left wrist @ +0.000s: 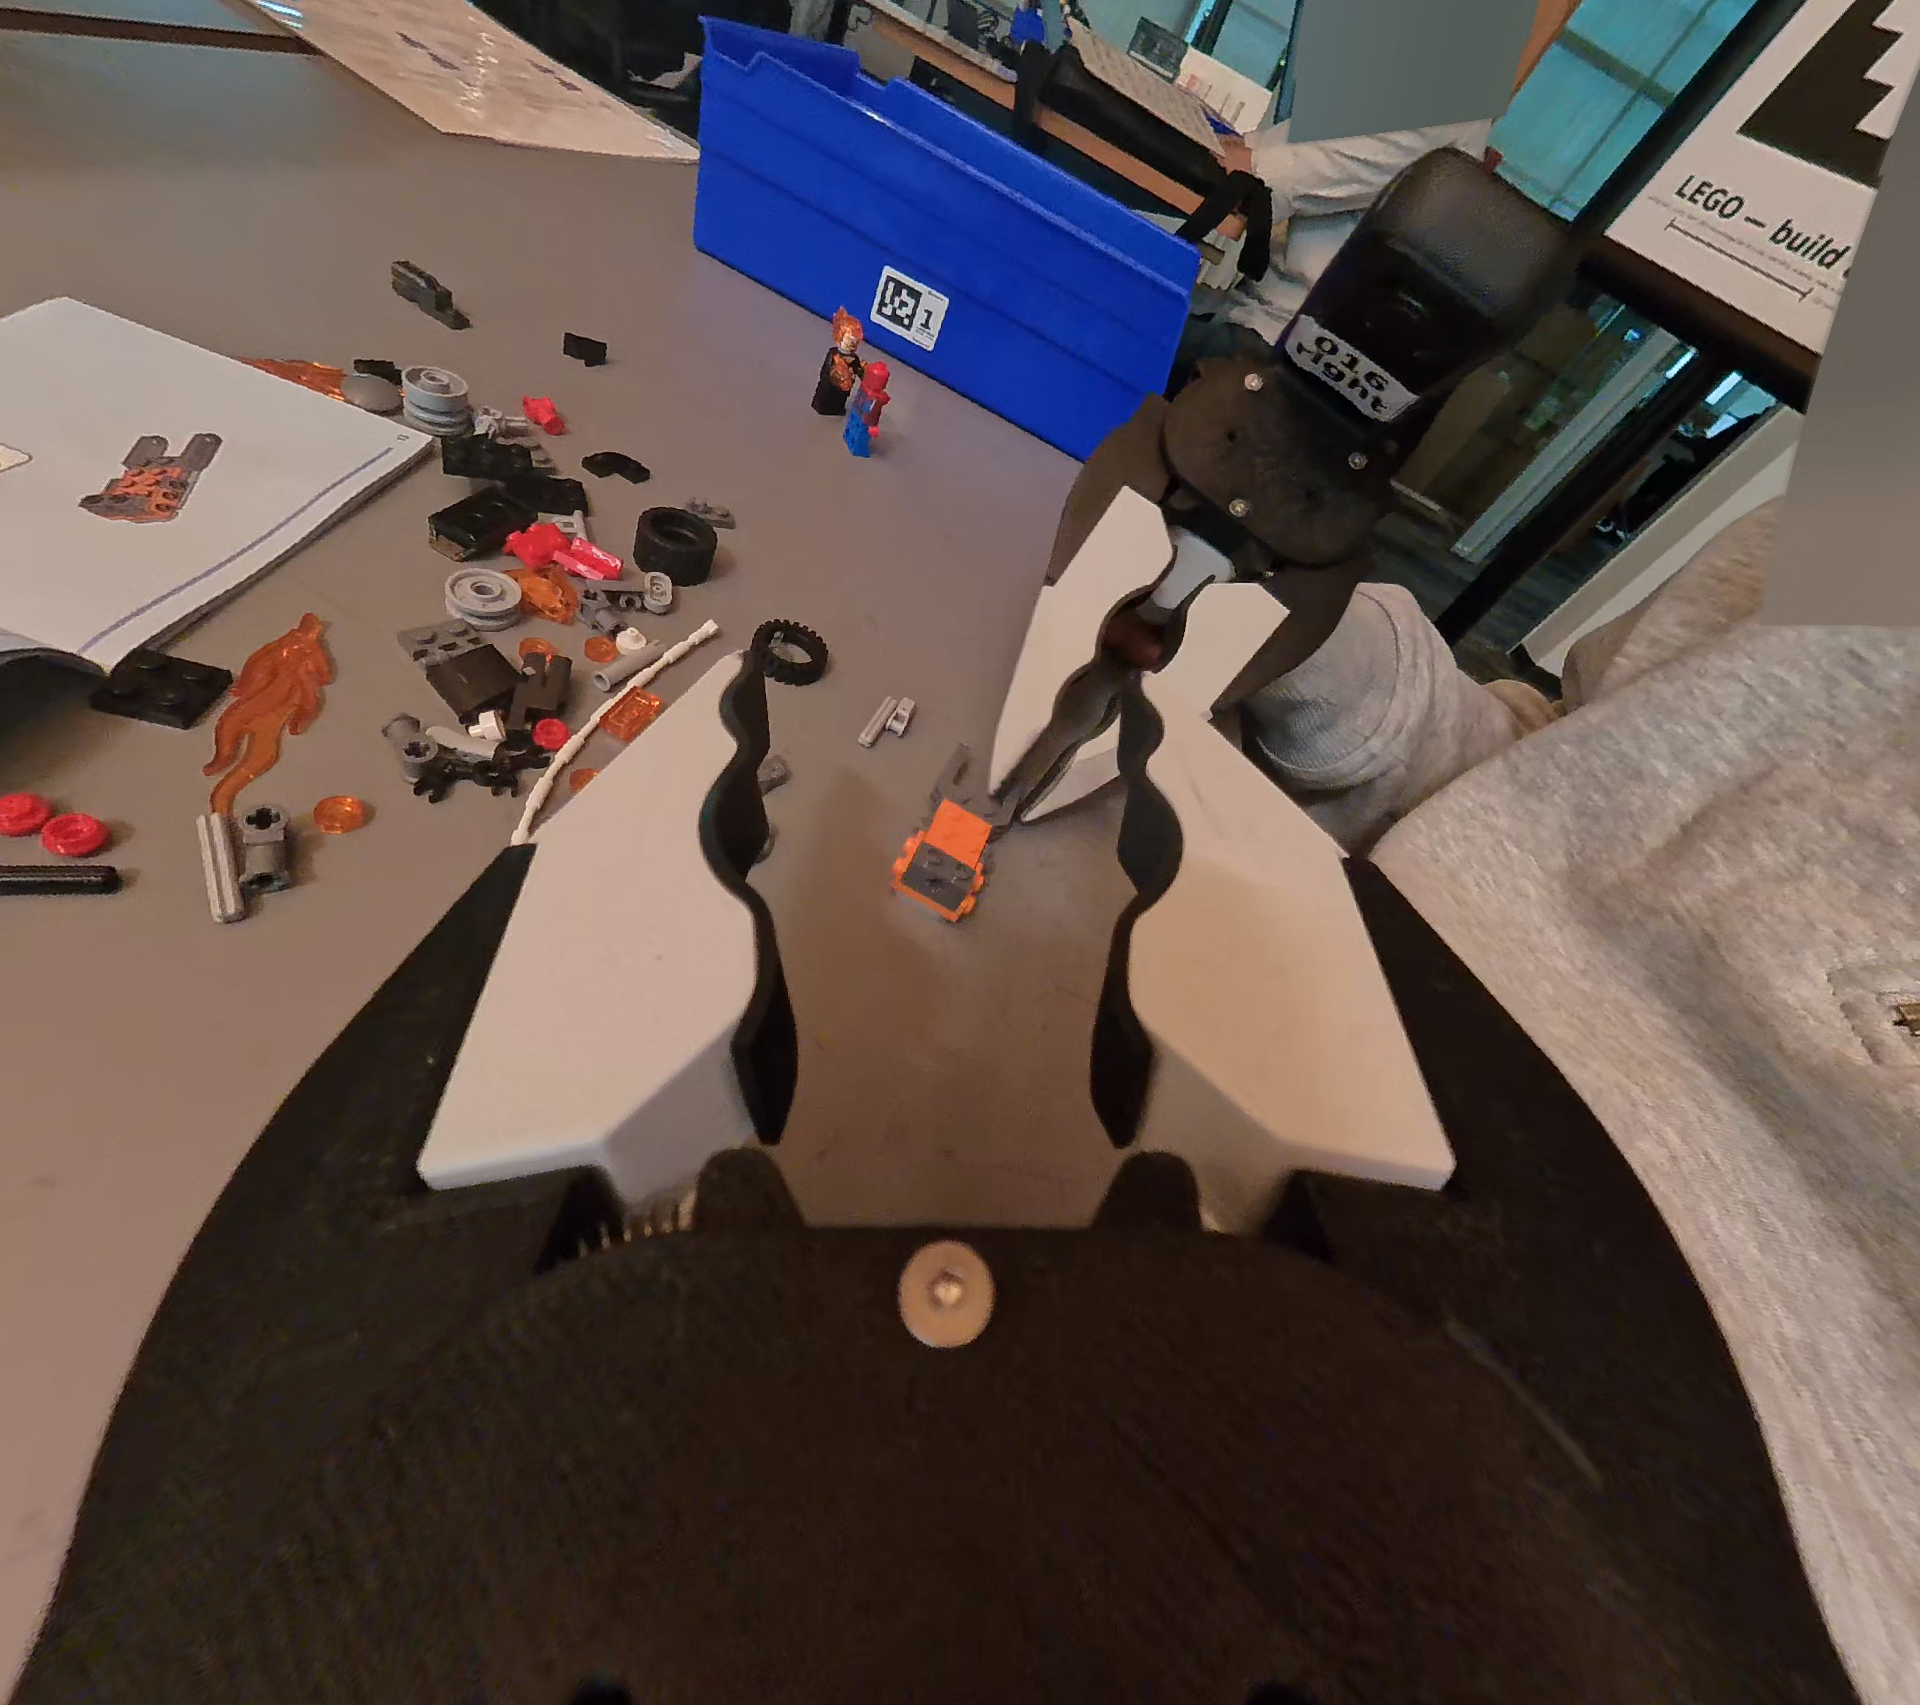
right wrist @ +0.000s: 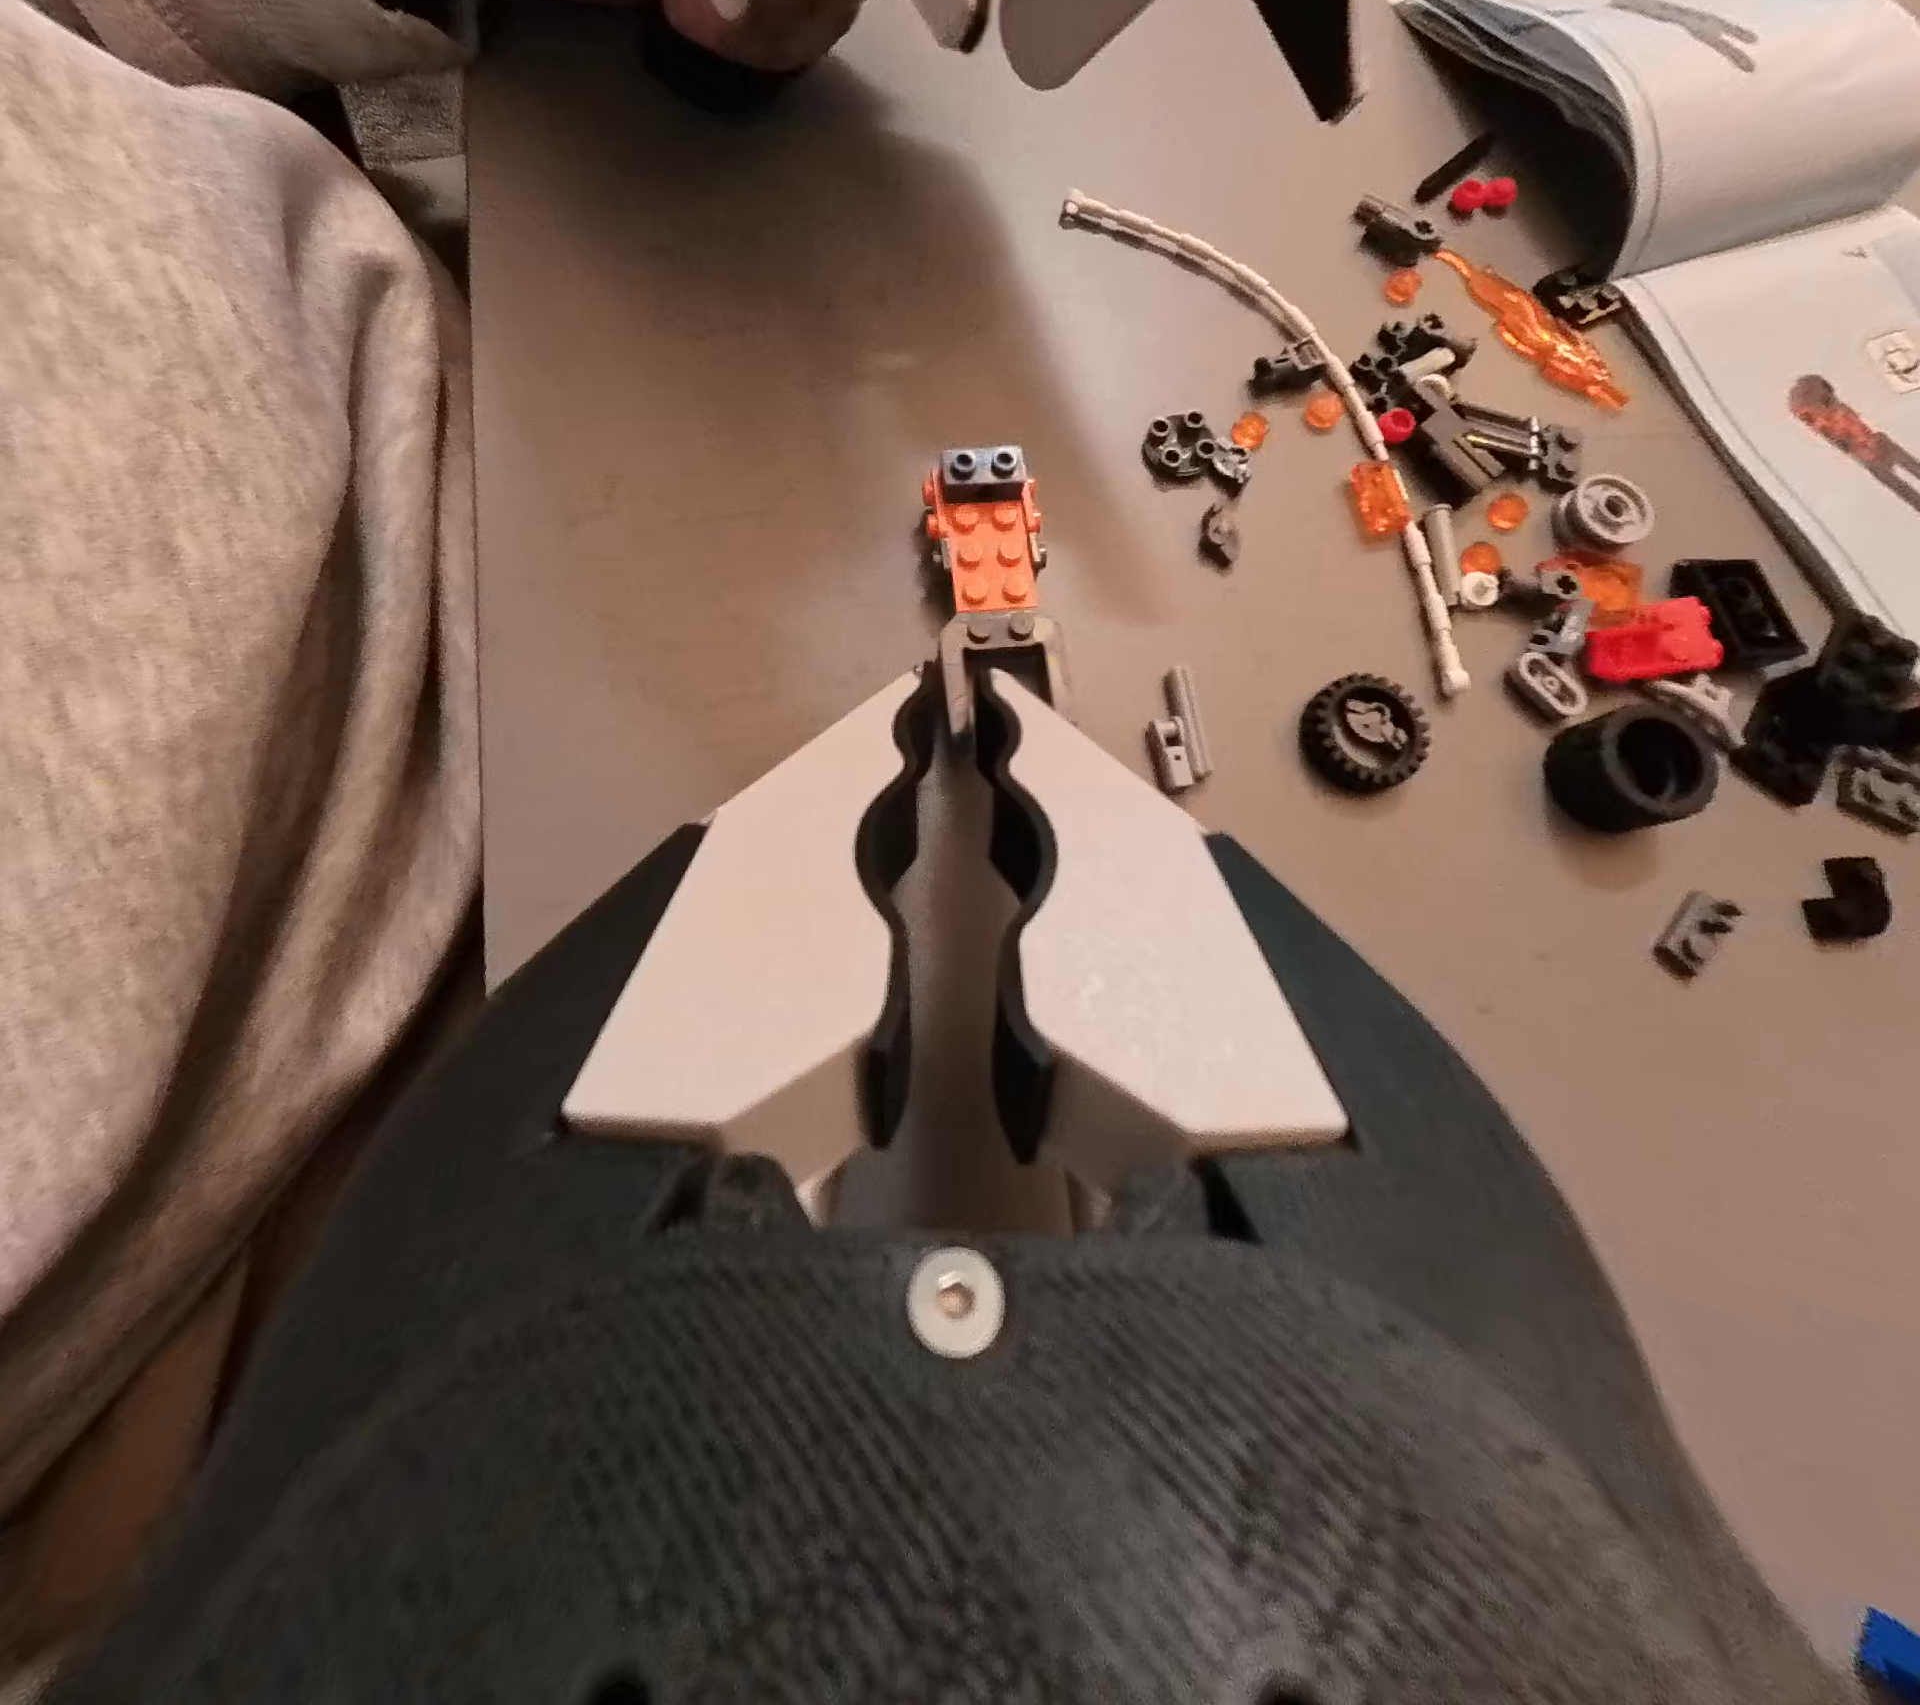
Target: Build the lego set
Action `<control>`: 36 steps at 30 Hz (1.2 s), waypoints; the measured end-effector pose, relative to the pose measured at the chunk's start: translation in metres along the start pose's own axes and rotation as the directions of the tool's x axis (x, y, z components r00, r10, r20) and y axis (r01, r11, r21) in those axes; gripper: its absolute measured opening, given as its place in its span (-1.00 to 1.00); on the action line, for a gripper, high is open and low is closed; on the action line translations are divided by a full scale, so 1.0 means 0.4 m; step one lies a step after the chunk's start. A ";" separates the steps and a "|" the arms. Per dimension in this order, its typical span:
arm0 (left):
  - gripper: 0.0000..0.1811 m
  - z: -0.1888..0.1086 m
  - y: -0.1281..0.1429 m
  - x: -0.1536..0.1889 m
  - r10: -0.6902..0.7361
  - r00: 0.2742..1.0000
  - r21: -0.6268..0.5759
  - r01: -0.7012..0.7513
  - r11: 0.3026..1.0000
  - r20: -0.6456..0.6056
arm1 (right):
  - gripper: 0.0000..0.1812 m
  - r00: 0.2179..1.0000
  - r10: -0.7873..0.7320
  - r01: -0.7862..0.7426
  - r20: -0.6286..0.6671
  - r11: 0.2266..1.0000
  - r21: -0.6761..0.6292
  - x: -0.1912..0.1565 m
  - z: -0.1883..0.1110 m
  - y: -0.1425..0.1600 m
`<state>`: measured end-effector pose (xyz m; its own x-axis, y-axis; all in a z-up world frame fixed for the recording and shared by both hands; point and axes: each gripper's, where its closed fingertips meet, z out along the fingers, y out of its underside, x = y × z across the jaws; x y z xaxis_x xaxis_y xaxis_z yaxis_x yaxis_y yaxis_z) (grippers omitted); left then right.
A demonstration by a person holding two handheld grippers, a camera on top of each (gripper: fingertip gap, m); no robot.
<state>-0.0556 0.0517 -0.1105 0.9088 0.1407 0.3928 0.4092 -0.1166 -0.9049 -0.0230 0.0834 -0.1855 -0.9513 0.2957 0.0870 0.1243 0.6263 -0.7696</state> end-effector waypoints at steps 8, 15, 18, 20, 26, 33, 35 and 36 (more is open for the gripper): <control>-0.27 0.000 0.000 0.000 -0.001 1.000 -0.001 0.001 1.000 -0.001 | -0.97 0.999 0.026 -0.026 -0.020 0.999 0.036 0.022 -0.012 -0.004; -0.28 0.001 0.001 -0.001 -0.002 1.000 -0.001 0.002 1.000 -0.001 | -0.95 0.999 0.046 -0.043 -0.029 0.995 0.089 0.034 -0.030 -0.014; -0.28 0.001 0.001 0.000 -0.005 1.000 -0.003 0.005 1.000 -0.004 | -0.92 0.998 0.064 -0.061 -0.017 0.990 0.128 0.036 -0.042 -0.024; -0.28 0.003 0.005 0.005 -0.009 1.000 -0.012 0.009 1.000 -0.020 | -0.90 0.997 0.075 -0.072 -0.013 0.986 0.148 0.039 -0.048 -0.030; -0.31 0.032 0.053 0.056 -0.070 0.986 -0.144 0.048 0.988 -0.149 | -0.87 0.995 0.098 -0.096 0.000 0.979 0.182 0.042 -0.061 -0.039; -0.33 0.070 0.128 0.033 -0.132 0.989 -0.343 0.103 0.934 -0.061 | -0.86 0.996 0.094 -0.092 -0.005 0.982 0.164 0.040 -0.056 -0.035; -0.31 0.073 0.142 0.026 -0.142 0.989 -0.373 0.120 0.920 -0.032 | -0.86 0.995 0.095 -0.093 -0.005 0.982 0.163 0.039 -0.056 -0.036; -0.30 0.073 0.152 0.027 -0.142 0.990 -0.395 0.120 0.911 -0.025 | -0.87 0.995 0.095 -0.093 -0.004 0.982 0.163 0.039 -0.057 -0.036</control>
<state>-0.0233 0.0750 -0.1661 0.8435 0.1308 0.5210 0.5142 -0.4775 -0.7125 -0.0332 0.0953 -0.1588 -0.9338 0.3574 0.0160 0.1651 0.4701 -0.8670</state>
